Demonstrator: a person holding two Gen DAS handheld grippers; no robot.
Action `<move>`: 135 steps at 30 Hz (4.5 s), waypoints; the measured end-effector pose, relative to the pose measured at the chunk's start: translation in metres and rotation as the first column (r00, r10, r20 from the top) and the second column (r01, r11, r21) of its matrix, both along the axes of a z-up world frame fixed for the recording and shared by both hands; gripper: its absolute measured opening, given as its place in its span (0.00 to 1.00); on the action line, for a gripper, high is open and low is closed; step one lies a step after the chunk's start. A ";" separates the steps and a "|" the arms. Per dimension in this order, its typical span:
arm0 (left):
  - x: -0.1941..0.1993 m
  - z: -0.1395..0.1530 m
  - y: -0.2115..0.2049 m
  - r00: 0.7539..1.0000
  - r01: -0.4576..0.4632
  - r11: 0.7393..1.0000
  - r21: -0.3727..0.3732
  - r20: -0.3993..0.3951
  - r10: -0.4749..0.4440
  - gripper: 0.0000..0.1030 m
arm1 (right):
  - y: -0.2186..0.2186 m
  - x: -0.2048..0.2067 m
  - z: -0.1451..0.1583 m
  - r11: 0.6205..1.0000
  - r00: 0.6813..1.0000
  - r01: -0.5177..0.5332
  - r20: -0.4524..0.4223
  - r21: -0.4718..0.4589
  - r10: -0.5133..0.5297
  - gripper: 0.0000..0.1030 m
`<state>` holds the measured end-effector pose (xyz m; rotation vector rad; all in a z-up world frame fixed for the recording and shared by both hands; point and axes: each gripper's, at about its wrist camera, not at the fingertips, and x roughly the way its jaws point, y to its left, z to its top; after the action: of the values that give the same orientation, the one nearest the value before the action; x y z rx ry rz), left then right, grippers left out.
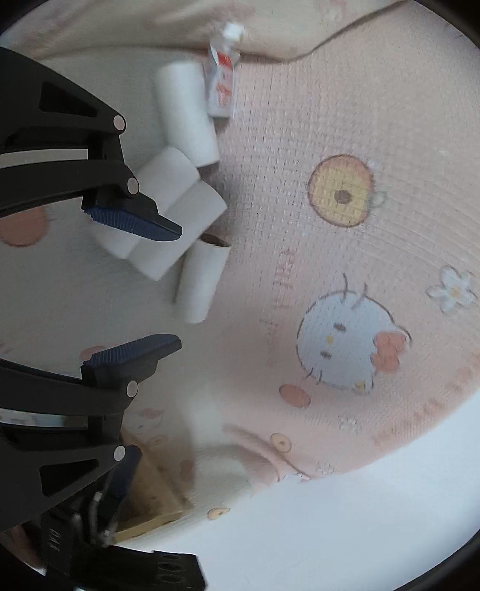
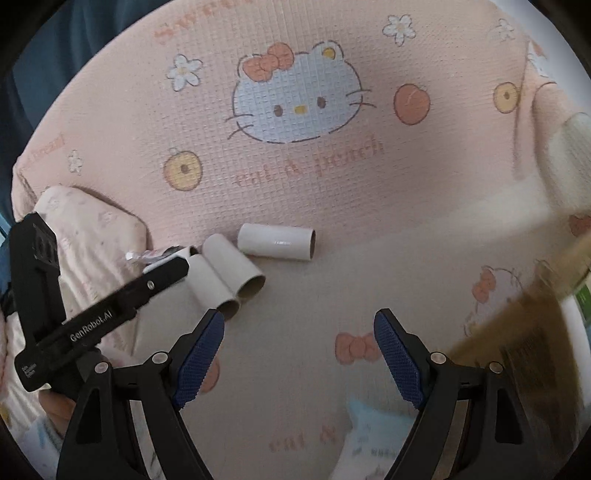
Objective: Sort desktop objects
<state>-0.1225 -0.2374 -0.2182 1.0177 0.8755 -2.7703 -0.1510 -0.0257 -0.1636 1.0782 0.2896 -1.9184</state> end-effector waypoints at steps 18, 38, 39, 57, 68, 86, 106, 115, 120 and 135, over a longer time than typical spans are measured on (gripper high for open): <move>-0.085 -0.046 -0.041 0.997 -0.010 0.990 0.141 0.075 0.000 0.53 | -0.078 -0.073 -0.073 1.000 0.990 0.004 0.142 -0.002 -0.003 0.61; -0.094 -0.050 -0.021 0.989 0.073 0.989 0.127 0.120 -0.088 0.33 | -0.108 -0.076 -0.087 0.999 0.989 -0.047 0.138 0.001 0.047 0.32; -0.092 -0.047 -0.020 0.990 0.084 0.989 0.123 0.106 -0.098 0.33 | -0.105 -0.075 -0.084 0.999 0.990 -0.043 0.137 -0.001 0.043 0.32; 0.017 -0.004 0.039 0.984 0.172 0.977 0.127 0.013 -0.175 0.33 | -0.023 -0.003 -0.033 1.000 0.990 0.026 0.141 -0.006 -0.025 0.32; 0.050 -0.007 0.069 0.967 0.224 0.970 0.091 0.104 -0.233 0.33 | 0.023 0.030 -0.036 0.998 0.982 0.048 0.182 0.046 -0.056 0.32; 0.017 -0.064 0.051 0.923 0.090 0.979 0.185 0.353 -0.152 0.31 | -0.006 0.021 -0.082 0.987 0.972 0.021 0.229 0.158 -0.058 0.32; 0.053 -0.029 0.071 0.950 0.159 0.982 0.102 0.254 -0.181 0.14 | -0.011 0.015 -0.040 0.965 0.998 -0.042 0.047 0.257 0.031 0.17; 0.045 -0.056 0.084 0.901 0.177 0.970 0.166 0.368 -0.227 0.14 | -0.024 0.006 -0.064 0.935 0.992 -0.126 0.052 0.332 0.115 0.17; 0.044 -0.067 0.071 0.908 0.090 0.977 0.191 0.387 -0.159 0.14 | -0.035 0.008 -0.075 0.897 0.981 -0.195 0.060 0.396 0.186 0.18; 0.032 -0.069 0.071 0.929 0.075 0.969 0.238 0.338 -0.154 0.18 | -0.013 0.020 -0.078 0.930 0.943 -0.274 0.257 0.245 0.210 0.18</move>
<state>-0.0908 -0.1668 -0.2874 1.5917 1.1113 -2.4893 -0.1305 -0.0392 -0.2414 1.3657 0.5496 -1.5459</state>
